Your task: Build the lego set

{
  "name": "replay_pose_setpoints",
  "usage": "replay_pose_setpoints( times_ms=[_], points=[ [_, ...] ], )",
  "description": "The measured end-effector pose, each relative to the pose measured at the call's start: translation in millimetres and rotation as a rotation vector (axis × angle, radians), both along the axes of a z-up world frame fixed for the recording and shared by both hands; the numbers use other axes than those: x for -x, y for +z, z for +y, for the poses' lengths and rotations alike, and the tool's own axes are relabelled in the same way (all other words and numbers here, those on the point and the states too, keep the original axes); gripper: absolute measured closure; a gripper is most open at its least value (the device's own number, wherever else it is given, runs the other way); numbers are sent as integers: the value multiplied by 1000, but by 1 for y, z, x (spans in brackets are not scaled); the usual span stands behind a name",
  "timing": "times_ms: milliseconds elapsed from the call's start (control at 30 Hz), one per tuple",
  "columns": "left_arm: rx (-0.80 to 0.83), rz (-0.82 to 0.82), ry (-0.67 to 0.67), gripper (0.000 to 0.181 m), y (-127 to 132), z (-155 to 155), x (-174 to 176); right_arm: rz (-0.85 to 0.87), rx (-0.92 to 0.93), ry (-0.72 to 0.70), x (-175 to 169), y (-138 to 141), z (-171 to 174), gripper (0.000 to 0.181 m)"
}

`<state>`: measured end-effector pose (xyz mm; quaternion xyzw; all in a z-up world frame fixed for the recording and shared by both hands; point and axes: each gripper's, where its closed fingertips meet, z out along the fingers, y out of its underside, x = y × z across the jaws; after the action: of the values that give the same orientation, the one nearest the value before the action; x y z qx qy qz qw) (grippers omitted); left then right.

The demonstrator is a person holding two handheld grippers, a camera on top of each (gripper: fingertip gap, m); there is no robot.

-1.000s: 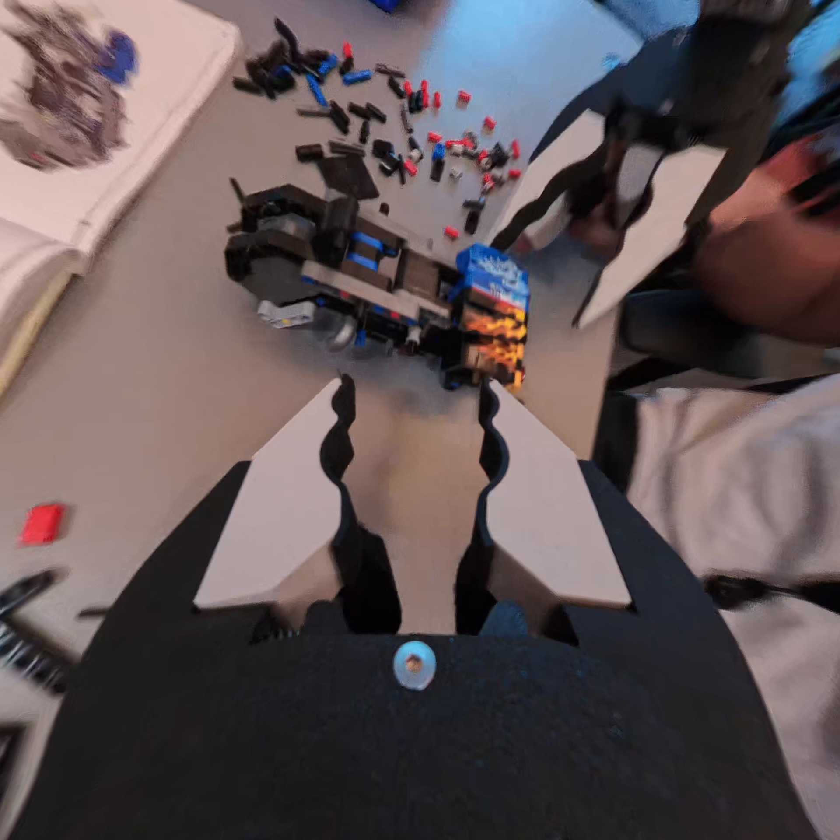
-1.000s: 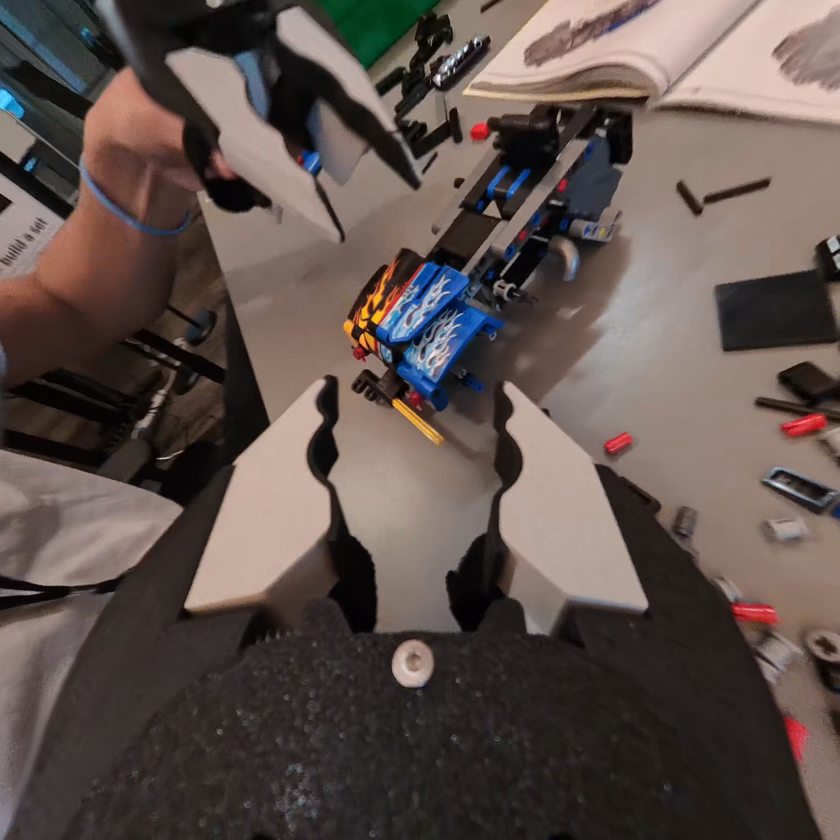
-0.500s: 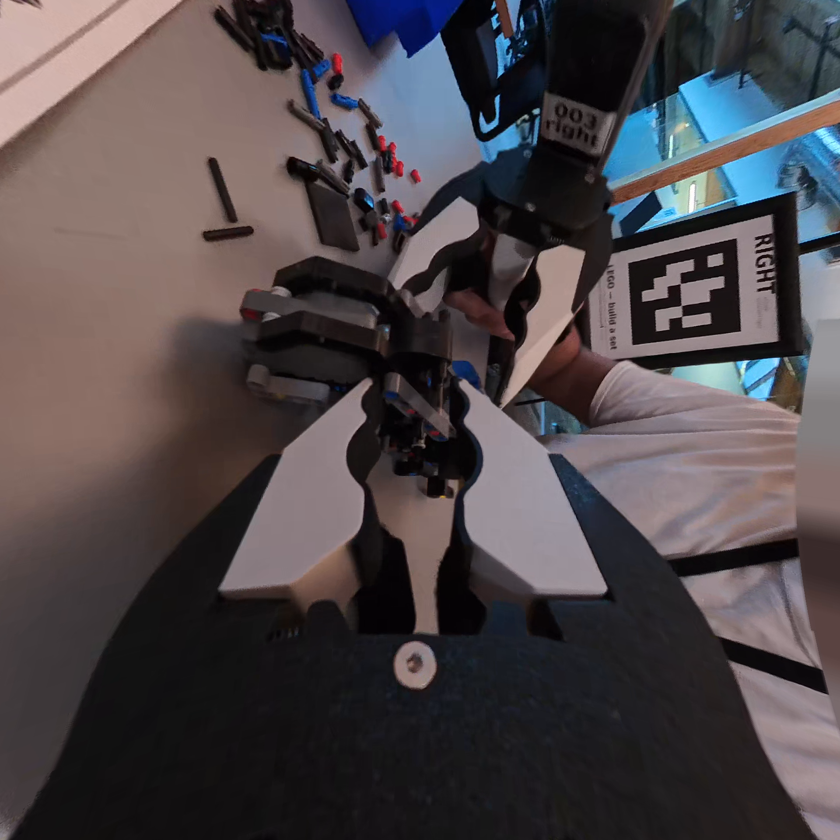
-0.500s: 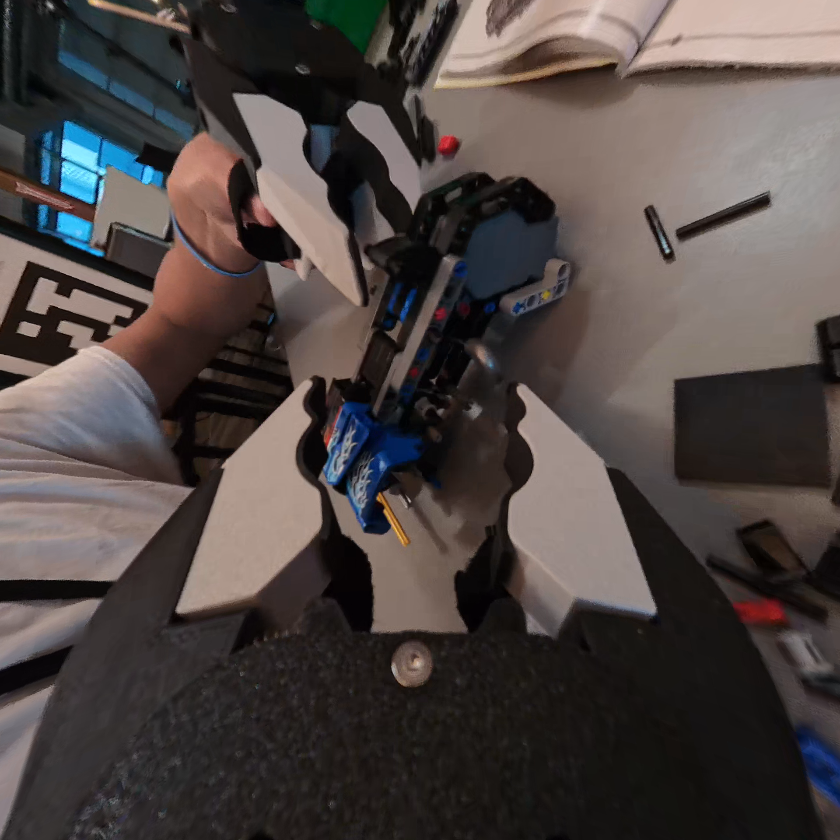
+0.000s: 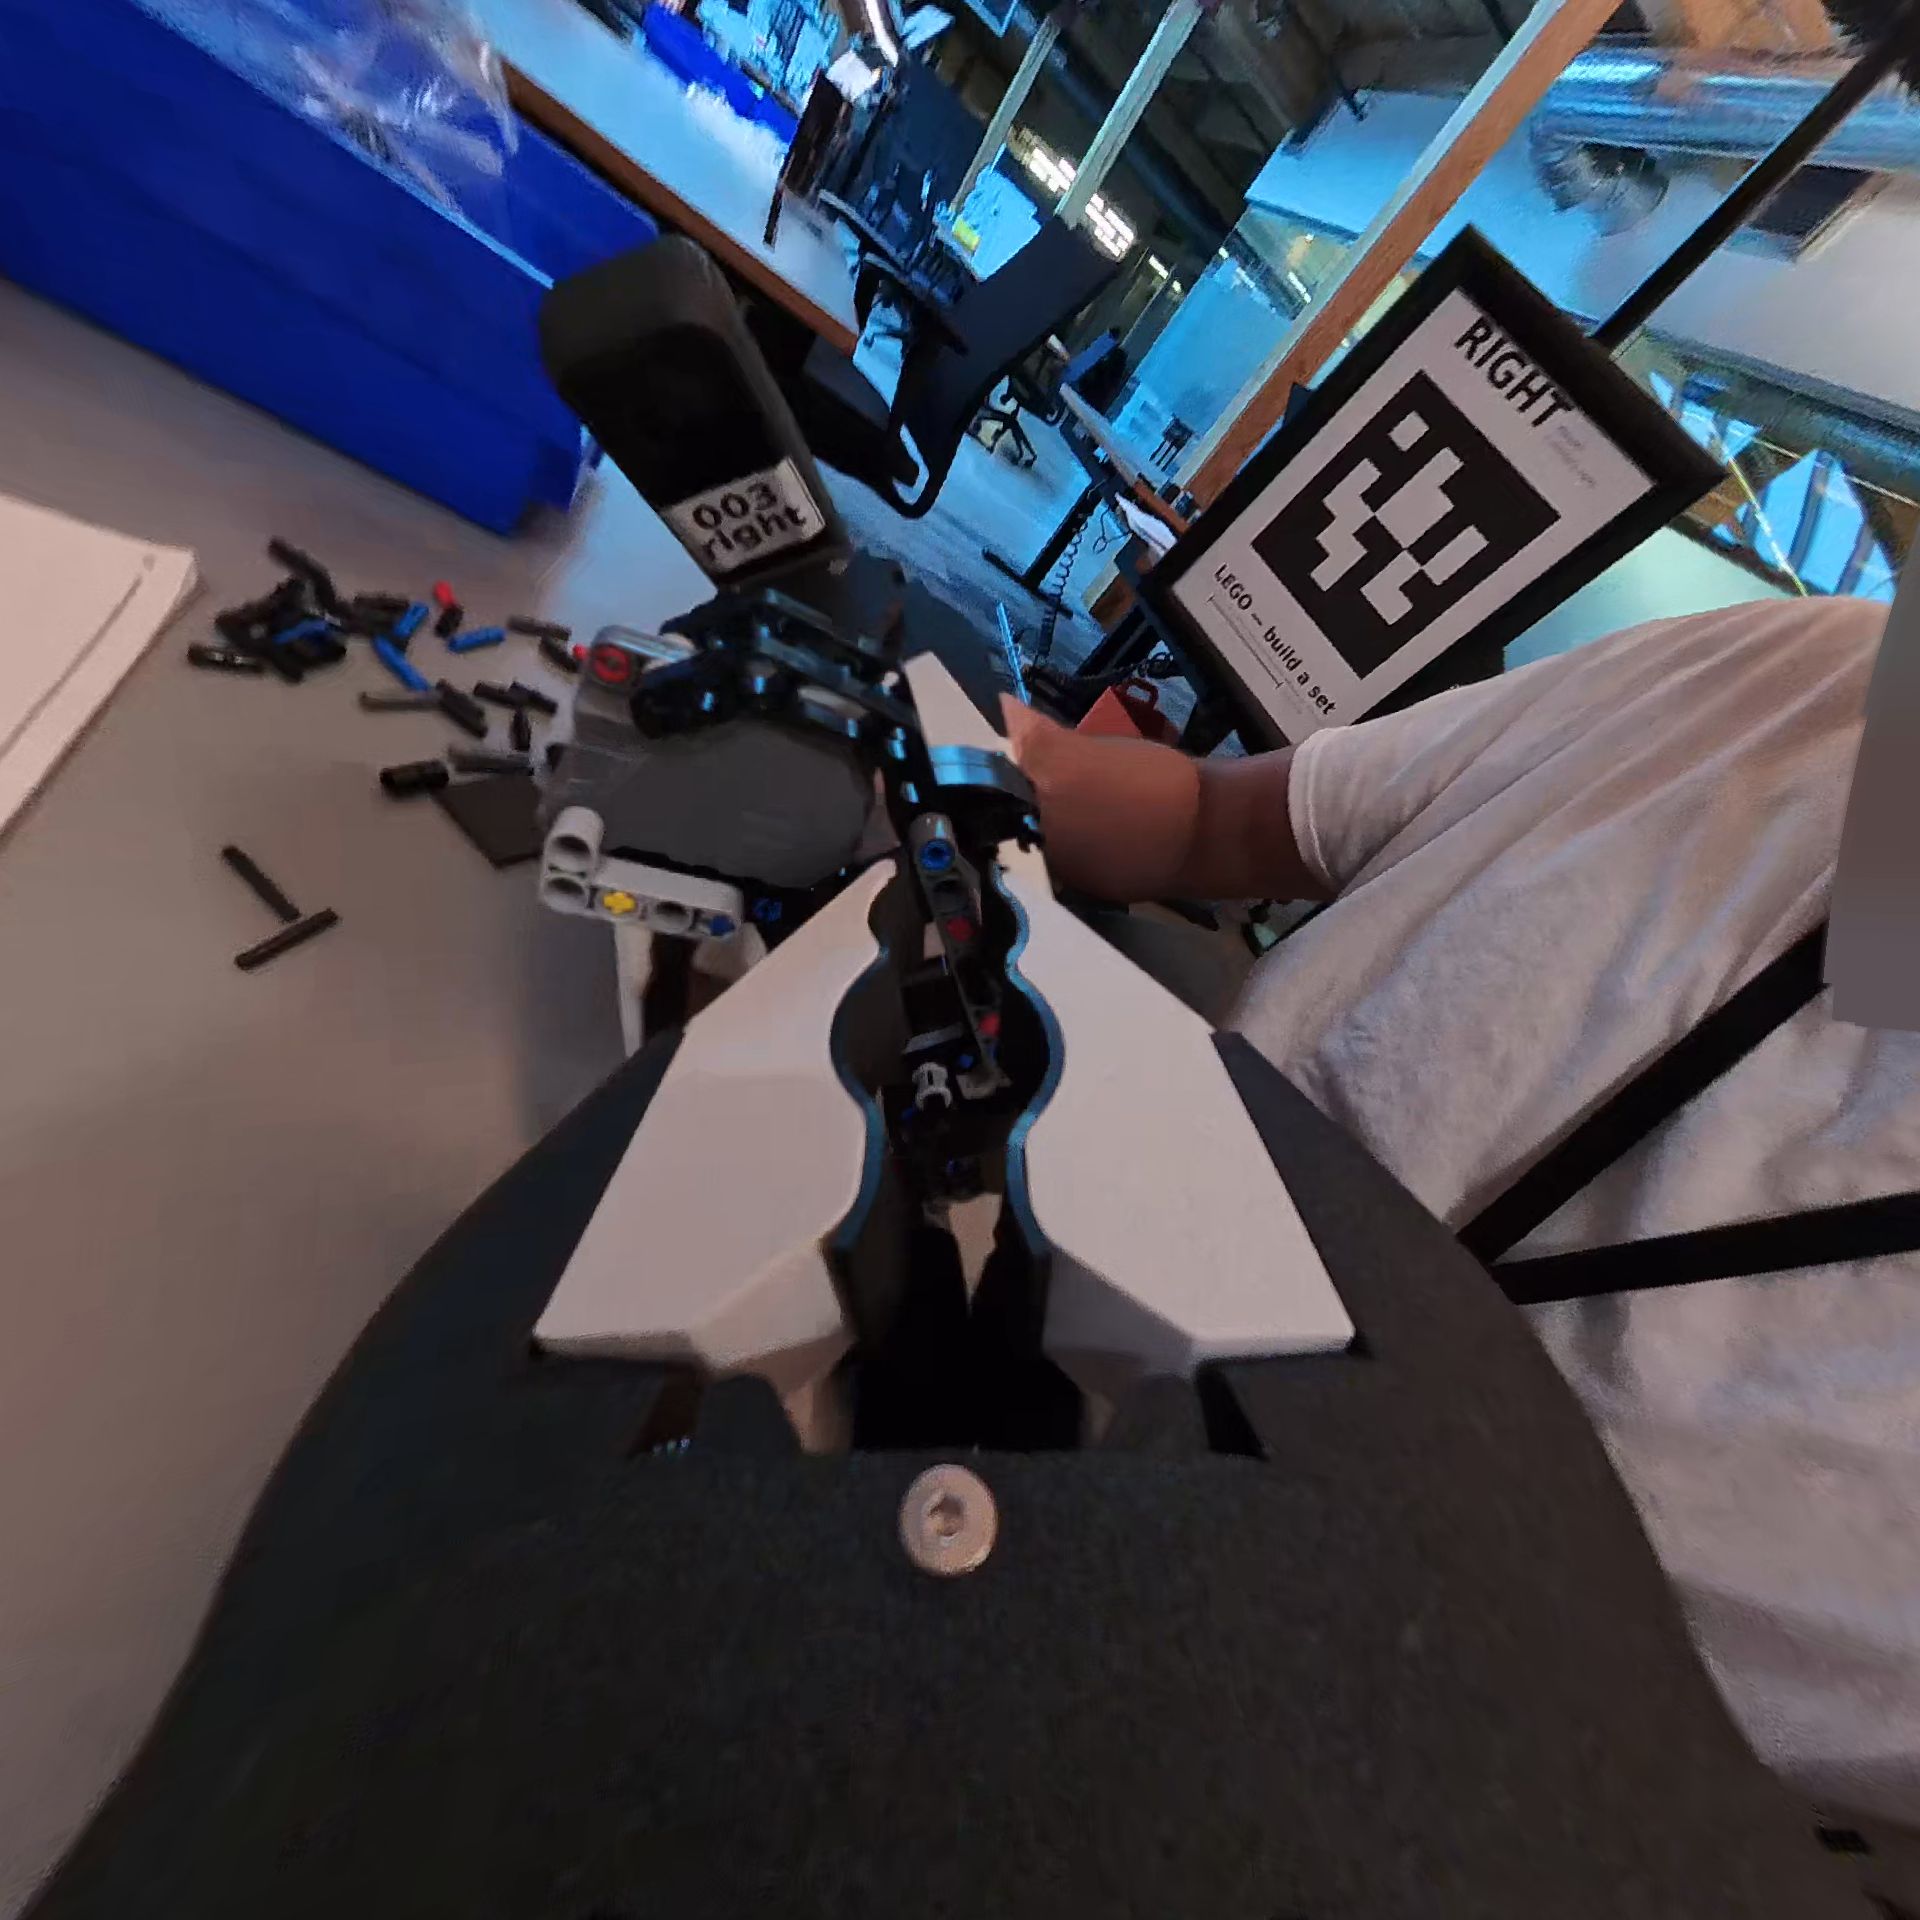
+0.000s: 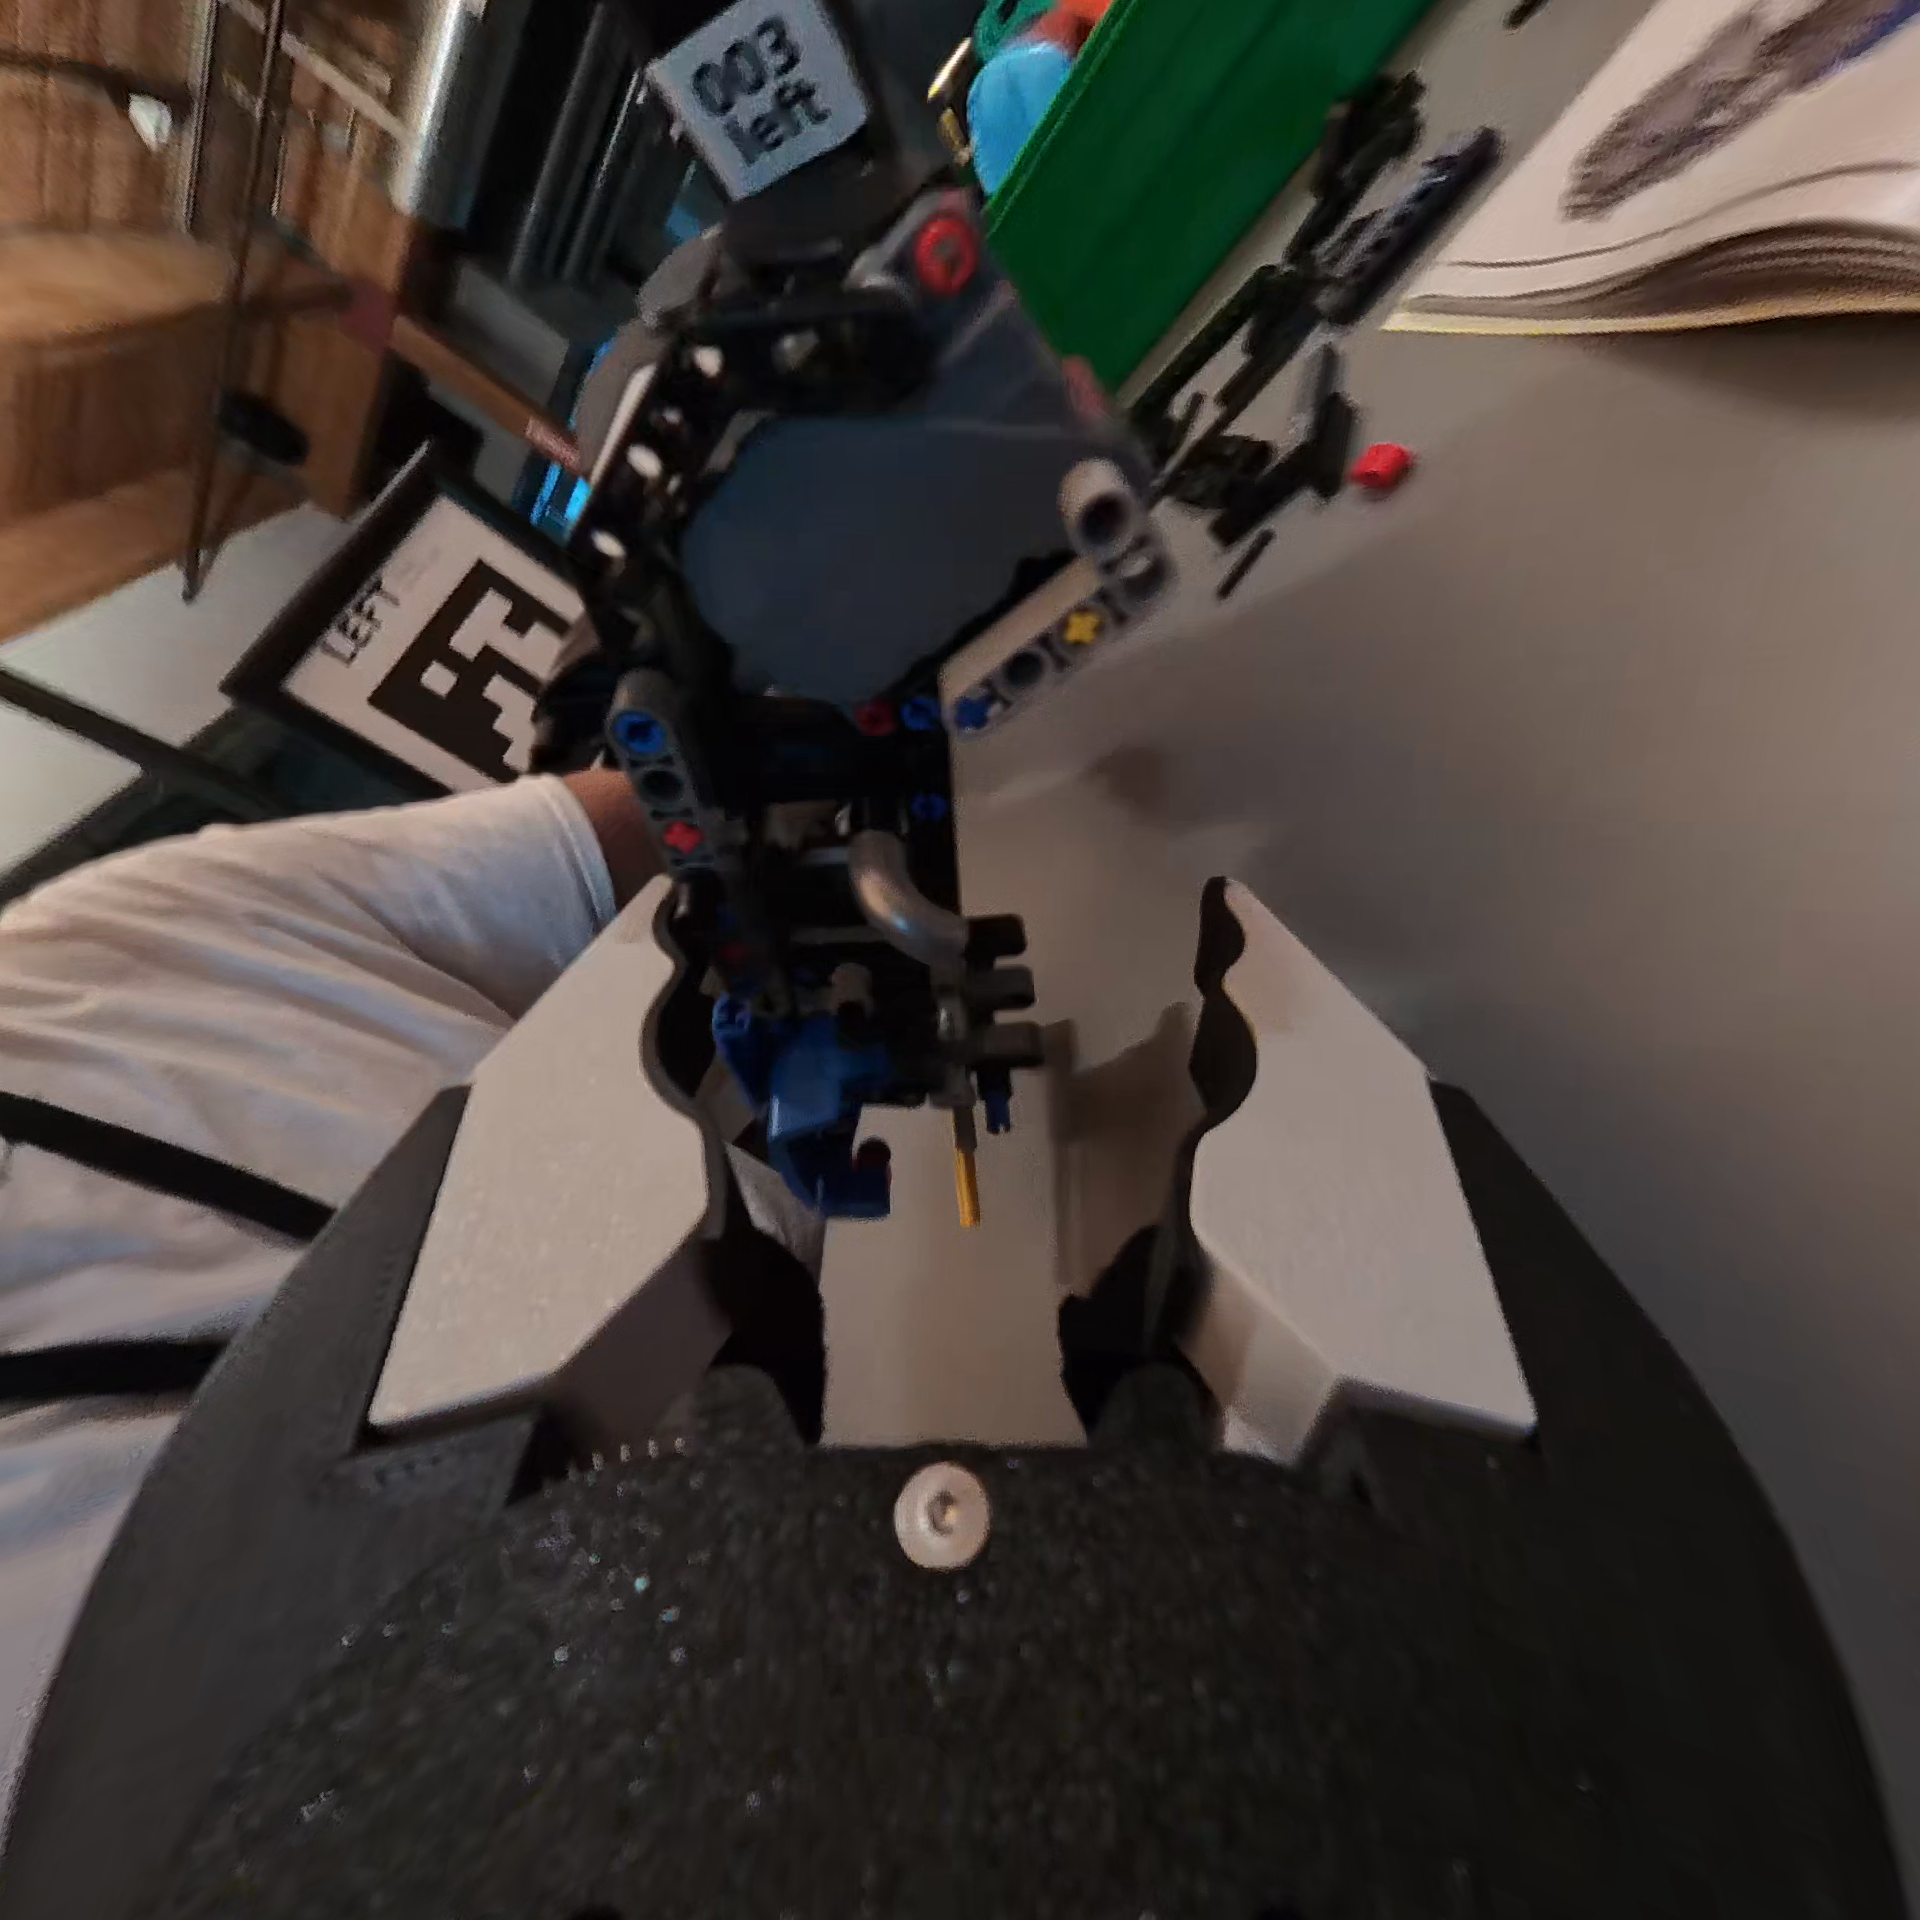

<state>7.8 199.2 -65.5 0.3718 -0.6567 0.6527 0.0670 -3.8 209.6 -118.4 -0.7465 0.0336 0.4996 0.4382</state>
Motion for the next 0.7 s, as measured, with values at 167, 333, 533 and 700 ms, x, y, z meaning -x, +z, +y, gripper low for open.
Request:
replay_pose_setpoints(
  times_ms=[167, 333, 533, 700],
  points=[
    [-18, -107, 49, 174, 8, 2, 6, -207, -91, -22, 15, 17, 7, 133],
    [-39, -183, 107, 174, 14, 13, 13, -479, -140, -158, 7, 25, 19, 137],
    [-157, -199, 216, 169, 3, 33, 21, -1050, -180, -256, -9, 26, 33, 137],
    [-261, -184, 288, 163, -18, 48, 36, -1379, -191, -232, -3, 18, 43, 137]
  ],
)
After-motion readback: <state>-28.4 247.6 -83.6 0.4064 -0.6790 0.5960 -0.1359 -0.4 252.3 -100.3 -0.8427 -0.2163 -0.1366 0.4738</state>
